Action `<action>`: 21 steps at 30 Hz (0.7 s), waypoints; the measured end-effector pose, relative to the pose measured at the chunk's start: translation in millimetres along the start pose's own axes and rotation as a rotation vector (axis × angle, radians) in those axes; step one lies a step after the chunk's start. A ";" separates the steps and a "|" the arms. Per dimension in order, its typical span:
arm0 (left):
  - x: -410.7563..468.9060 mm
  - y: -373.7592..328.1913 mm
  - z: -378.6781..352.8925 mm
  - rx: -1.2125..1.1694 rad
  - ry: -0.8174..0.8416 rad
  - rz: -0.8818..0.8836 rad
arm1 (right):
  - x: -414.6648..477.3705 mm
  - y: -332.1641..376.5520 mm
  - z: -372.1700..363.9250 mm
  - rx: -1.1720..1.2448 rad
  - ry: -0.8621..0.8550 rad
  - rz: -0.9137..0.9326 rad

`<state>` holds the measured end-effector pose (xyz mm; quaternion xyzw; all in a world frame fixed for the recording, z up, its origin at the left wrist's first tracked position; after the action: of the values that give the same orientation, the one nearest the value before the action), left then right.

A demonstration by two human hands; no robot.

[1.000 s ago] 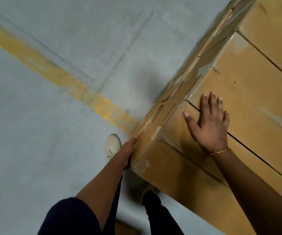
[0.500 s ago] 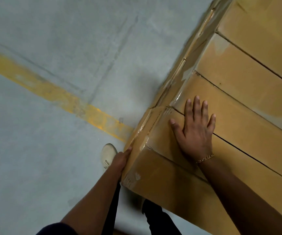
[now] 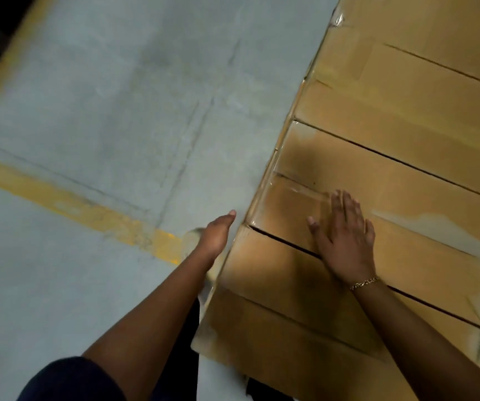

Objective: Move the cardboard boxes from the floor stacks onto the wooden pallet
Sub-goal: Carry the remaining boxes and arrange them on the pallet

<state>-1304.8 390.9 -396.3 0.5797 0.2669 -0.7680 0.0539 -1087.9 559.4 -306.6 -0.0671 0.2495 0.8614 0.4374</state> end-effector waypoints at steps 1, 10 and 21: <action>9.5 -12.6 -8.8 0.014 0.031 -0.004 | 7.8 -5.0 2.9 -0.002 -0.015 -0.003; 136.7 -78.1 -70.3 0.163 0.140 -0.037 | 90.2 -1.2 -9.5 -0.207 -0.050 0.048; 167.1 -96.5 -98.6 0.076 0.340 0.011 | 115.6 11.0 -46.3 -0.226 -0.041 0.065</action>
<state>-1311.5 557.5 -534.7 0.7044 0.2397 -0.6681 -0.0098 -1171.7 614.6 -381.2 -0.0904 0.1437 0.8990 0.4037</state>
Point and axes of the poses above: each hand's wrist, its own x-axis towards the middle knuckle, its own z-axis out of the back of the hand, y = z × x, the point moved 6 cm from there along x, towards the middle knuckle, and after that the axes turned 10 degrees about z, right-handed, at the moved point
